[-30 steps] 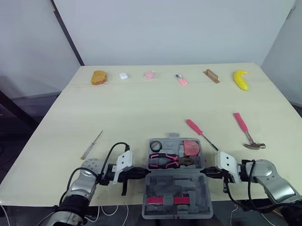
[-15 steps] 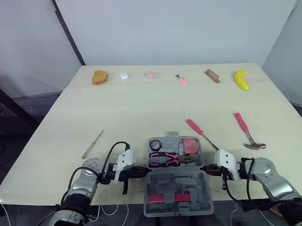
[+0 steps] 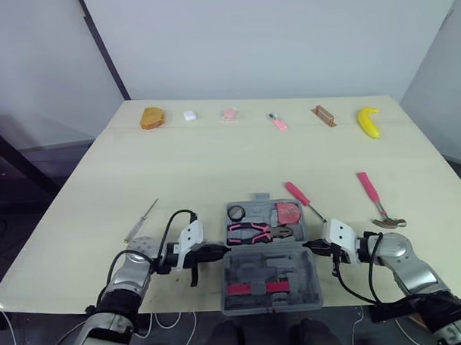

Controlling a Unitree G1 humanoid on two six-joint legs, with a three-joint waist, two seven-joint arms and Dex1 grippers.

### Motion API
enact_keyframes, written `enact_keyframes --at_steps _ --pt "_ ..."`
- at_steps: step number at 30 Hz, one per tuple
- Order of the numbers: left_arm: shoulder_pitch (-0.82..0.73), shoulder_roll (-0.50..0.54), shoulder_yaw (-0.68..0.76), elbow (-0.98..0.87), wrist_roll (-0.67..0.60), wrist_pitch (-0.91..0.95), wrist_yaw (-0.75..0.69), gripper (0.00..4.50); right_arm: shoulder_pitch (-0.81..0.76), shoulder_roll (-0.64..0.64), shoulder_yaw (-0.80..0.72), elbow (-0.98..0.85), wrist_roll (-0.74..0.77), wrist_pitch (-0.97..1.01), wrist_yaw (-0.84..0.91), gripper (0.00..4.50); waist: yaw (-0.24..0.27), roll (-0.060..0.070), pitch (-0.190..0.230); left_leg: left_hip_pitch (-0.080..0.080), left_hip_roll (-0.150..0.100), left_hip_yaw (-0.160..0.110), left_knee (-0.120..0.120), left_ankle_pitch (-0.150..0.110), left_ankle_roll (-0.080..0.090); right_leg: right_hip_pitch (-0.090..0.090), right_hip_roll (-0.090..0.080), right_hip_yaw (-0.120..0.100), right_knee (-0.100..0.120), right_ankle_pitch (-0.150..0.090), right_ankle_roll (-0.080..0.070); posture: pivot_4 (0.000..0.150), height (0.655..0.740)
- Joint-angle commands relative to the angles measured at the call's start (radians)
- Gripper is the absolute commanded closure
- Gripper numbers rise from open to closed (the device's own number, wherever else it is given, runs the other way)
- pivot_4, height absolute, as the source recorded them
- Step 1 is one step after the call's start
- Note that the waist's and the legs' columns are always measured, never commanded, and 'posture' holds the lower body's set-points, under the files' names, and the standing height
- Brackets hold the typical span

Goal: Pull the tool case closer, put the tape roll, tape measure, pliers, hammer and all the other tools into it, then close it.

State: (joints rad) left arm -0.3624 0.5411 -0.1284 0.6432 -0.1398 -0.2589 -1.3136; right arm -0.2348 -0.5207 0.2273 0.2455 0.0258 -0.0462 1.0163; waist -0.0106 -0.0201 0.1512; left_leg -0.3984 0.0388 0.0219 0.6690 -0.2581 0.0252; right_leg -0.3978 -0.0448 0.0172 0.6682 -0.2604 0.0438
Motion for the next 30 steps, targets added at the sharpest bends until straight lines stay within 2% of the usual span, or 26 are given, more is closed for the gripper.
enact_keyframes --at_steps 1,30 --pt "-0.034 -0.013 0.006 0.024 0.016 -0.035 0.037 4.38 -0.038 0.026 0.002 -0.021 0.01 -0.039 -0.012 4.5 0.0 0.0 0.0 0.0 0.0 0.0 0.0 0.0 0.0 0.0 0.0 0.0 0.0 0.0 0.0 0.15 0.74" --pt "-0.155 -0.07 -0.009 0.156 0.069 -0.066 0.073 4.38 -0.133 0.073 -0.006 0.111 -0.034 -0.071 -0.084 4.5 0.001 0.0 0.0 0.0 0.0 0.0 0.001 0.0 0.0 0.0 0.0 0.0 0.003 0.0 0.0 0.15 0.74"
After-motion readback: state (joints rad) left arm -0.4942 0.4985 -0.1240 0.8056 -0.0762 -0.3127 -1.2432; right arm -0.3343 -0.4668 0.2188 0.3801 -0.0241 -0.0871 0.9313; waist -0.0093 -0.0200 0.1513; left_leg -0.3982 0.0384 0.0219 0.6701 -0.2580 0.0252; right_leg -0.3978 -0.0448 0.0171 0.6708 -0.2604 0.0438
